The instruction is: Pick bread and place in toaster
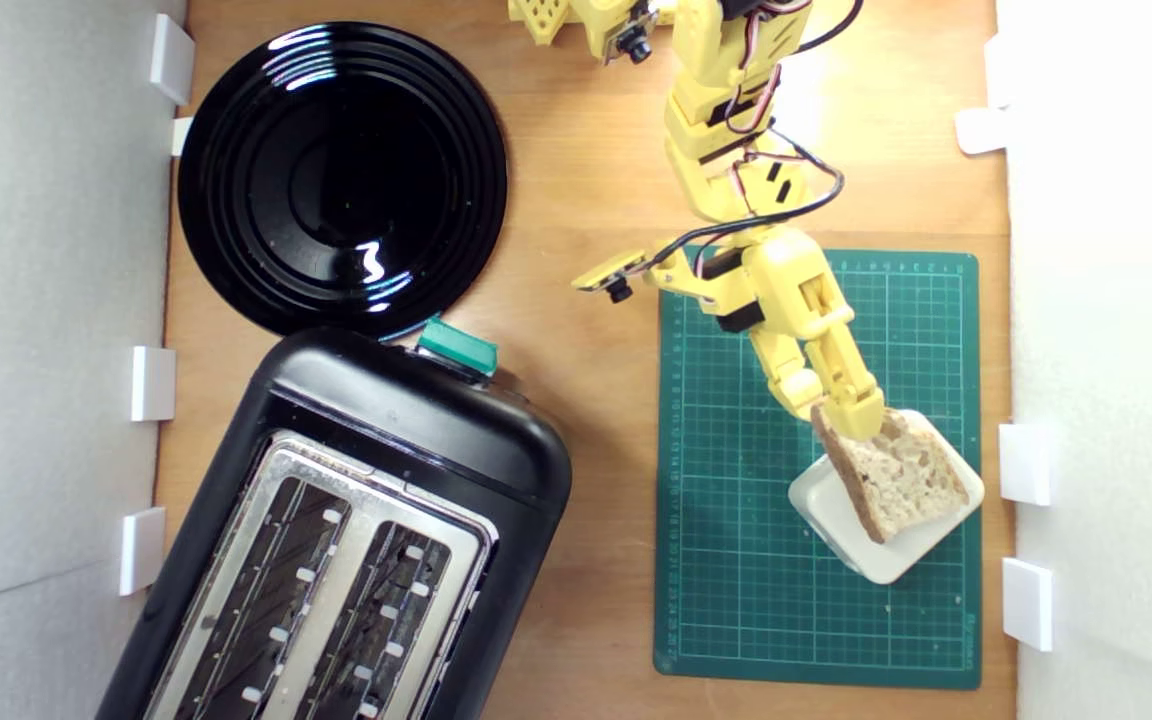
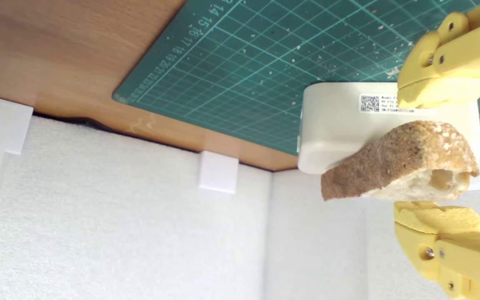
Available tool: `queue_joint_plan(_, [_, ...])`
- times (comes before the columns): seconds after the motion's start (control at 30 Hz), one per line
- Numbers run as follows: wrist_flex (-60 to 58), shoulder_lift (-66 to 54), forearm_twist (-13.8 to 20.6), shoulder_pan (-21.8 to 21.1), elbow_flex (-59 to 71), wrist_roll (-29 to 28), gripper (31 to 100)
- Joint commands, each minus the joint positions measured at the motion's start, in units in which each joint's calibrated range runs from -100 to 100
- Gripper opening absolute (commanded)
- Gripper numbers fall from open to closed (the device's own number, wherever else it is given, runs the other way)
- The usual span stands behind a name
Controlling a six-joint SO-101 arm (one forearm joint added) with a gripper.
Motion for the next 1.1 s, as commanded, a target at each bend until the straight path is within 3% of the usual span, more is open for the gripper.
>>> queue_joint_plan(0.0, [-1.47, 0.5, 0.35, 0.0, -2.97, -0.03, 82.5])
queue_joint_plan(0.9, [-1.64, 3.33, 0.35, -0.08, -6.97, 0.29, 81.6])
queue_joint_plan(1.07, [-1.64, 3.33, 0.44, -0.08, -6.88, 0.29, 72.8])
